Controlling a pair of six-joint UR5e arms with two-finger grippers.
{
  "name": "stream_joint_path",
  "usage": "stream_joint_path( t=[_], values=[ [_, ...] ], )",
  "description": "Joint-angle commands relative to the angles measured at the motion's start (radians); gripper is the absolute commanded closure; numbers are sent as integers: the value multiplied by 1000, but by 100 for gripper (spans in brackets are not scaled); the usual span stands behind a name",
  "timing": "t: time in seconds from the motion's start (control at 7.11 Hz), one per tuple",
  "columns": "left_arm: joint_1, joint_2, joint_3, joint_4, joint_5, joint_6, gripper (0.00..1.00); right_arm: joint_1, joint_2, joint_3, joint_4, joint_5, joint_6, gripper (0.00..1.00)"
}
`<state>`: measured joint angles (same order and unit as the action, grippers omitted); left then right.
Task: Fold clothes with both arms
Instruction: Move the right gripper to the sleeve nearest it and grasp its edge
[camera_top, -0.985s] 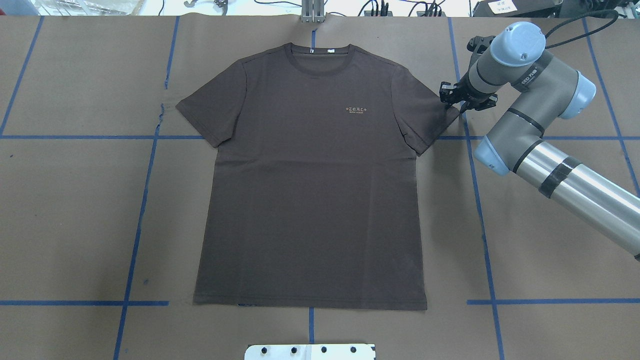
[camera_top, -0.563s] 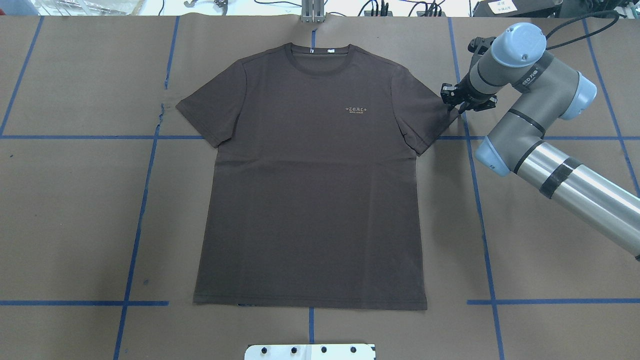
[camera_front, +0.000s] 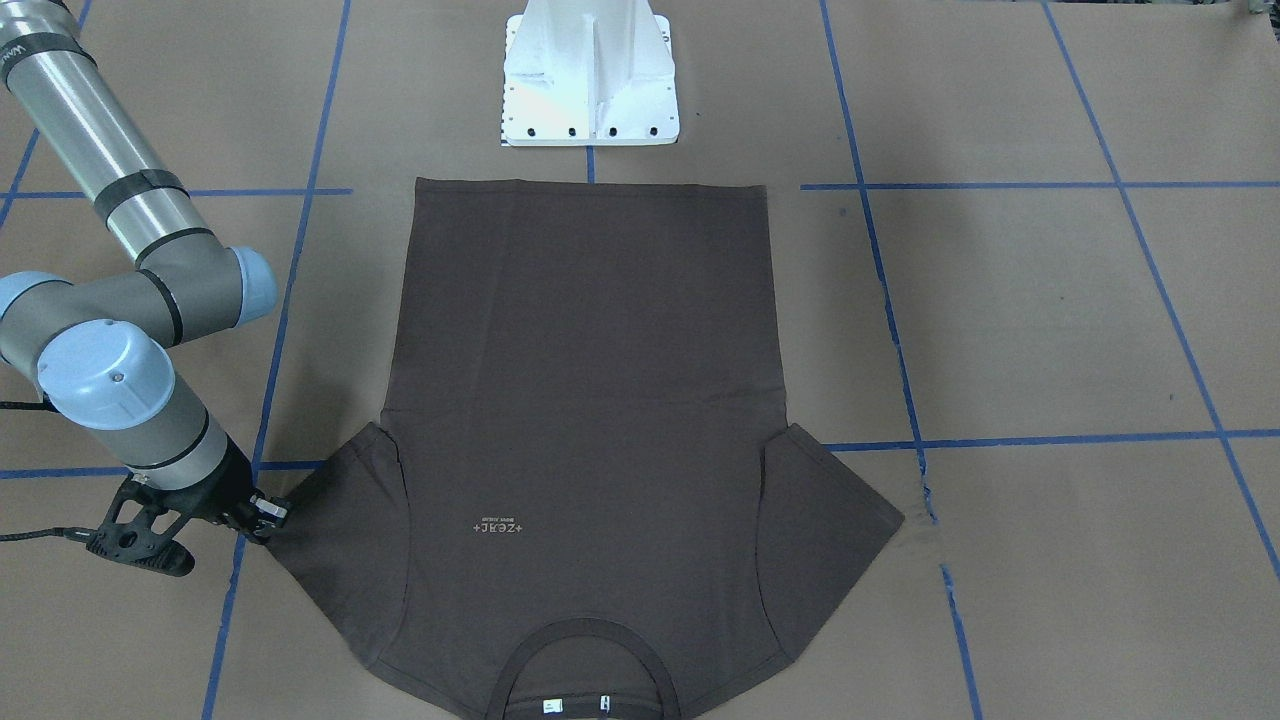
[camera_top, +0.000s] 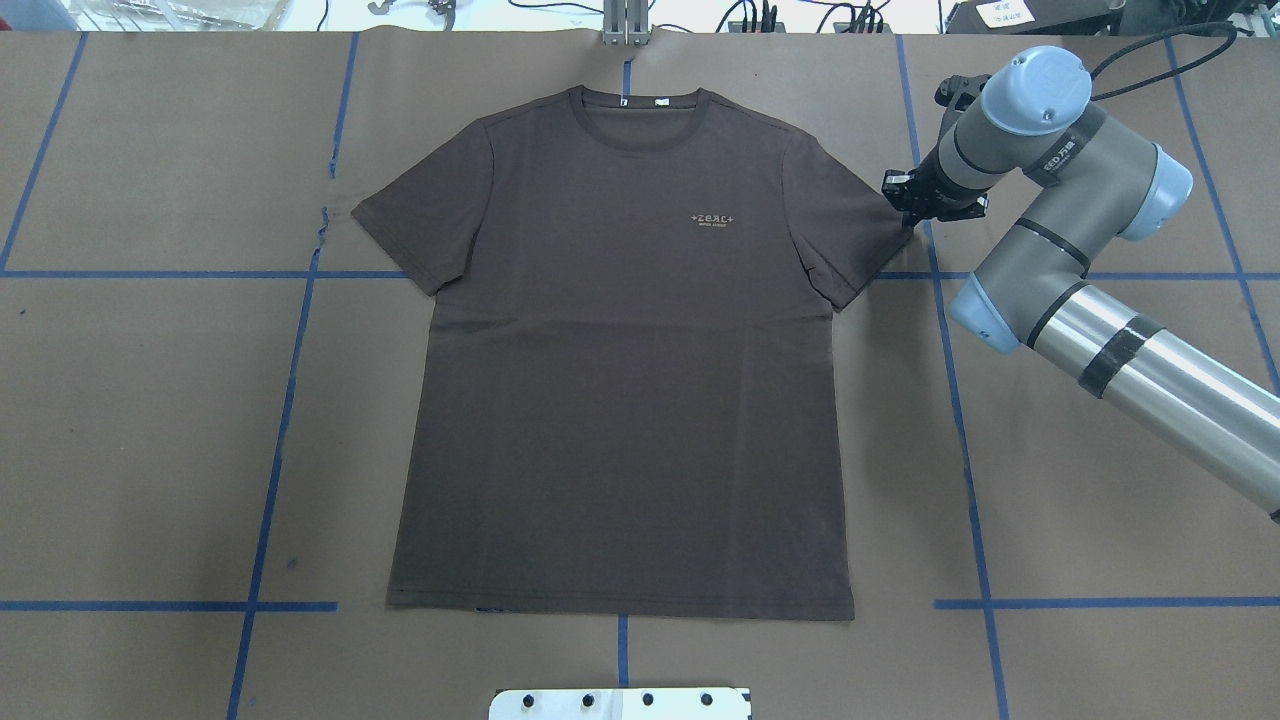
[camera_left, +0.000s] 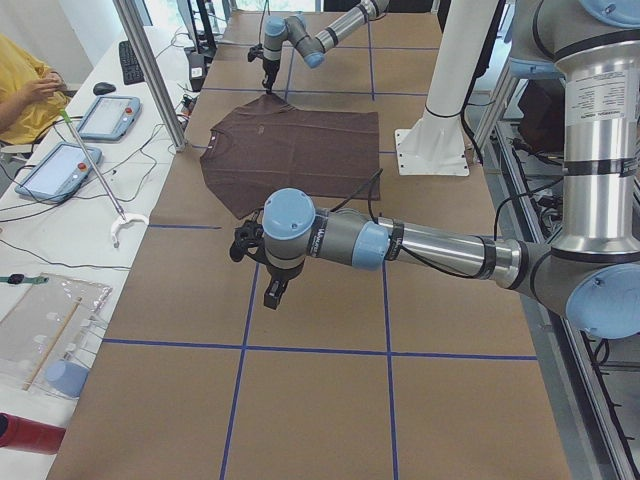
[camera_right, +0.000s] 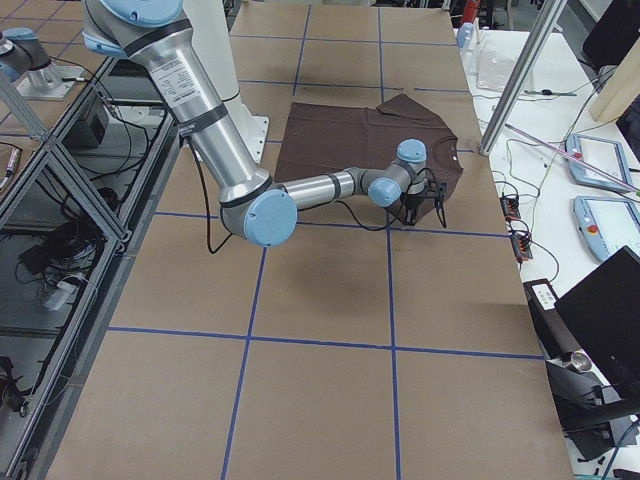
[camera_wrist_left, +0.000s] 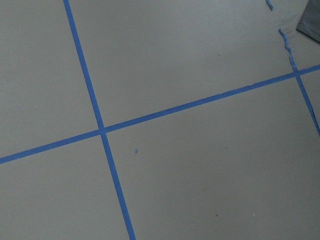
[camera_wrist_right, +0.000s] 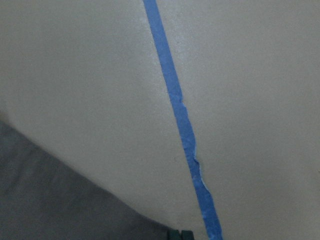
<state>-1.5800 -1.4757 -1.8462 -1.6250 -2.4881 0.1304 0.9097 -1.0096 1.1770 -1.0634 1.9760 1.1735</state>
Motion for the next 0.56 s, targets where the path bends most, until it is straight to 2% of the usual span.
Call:
stream_joint_path(
  t=[0.0,0.42],
  values=[
    [0,0,-2,1,0,0,0,0,5,22,-3,10,11,100],
    [0,0,-2,1,0,0,0,-17,20,102,-18,55,93,100]
  ],
)
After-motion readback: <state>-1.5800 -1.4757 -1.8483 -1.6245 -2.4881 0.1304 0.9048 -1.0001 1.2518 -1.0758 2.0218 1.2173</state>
